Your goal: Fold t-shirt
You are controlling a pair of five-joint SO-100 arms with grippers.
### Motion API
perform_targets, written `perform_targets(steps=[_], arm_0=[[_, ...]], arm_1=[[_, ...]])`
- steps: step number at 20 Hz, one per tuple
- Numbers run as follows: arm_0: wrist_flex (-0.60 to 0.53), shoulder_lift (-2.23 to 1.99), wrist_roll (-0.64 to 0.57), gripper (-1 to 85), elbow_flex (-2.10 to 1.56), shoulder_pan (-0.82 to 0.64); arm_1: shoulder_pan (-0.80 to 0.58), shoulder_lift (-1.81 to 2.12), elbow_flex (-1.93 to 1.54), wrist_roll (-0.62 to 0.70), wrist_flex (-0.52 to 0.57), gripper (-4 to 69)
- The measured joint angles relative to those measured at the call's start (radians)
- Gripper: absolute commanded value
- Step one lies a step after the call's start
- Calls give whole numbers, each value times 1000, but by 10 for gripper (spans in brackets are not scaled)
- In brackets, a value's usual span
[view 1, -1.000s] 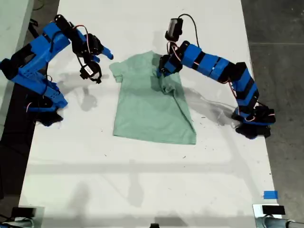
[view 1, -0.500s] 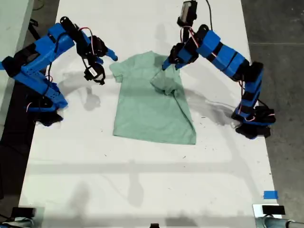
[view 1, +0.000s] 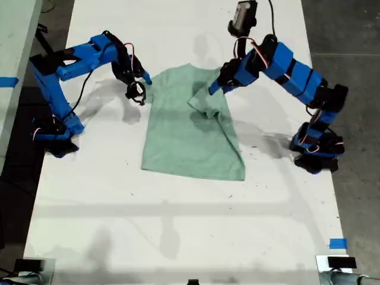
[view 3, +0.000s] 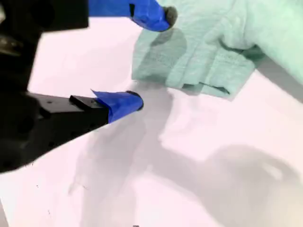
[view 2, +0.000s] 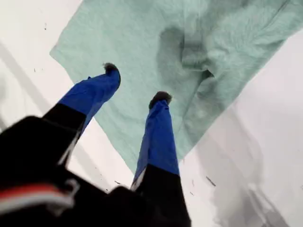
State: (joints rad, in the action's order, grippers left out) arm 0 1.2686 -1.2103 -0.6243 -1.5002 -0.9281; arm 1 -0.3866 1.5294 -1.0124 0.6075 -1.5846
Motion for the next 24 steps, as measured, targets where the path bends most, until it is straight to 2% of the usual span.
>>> perform_targets(steps=[2,3,4,5,7,12,18,24], arm_0=[[20,124,-2,269,120,-12],[54,198,-2,226,193,-21],[98,267,-3,122,272,-28],[126,316,-11,56,347,-38],[144,357,-5,10,425,-43],[170,324,-25,0,423,-46],[196,54,-29,0,423,-35],[21,46,-2,1,434,152]], arm_1=[[20,31,-18,-12,0,158],[29,43,-29,-15,0,155],[38,52,-32,-20,0,153],[46,66,-44,-26,0,150],[57,89,-63,-34,0,146],[61,109,-97,-40,0,140],[67,149,-158,-63,0,132],[80,259,-288,-101,12,128]])
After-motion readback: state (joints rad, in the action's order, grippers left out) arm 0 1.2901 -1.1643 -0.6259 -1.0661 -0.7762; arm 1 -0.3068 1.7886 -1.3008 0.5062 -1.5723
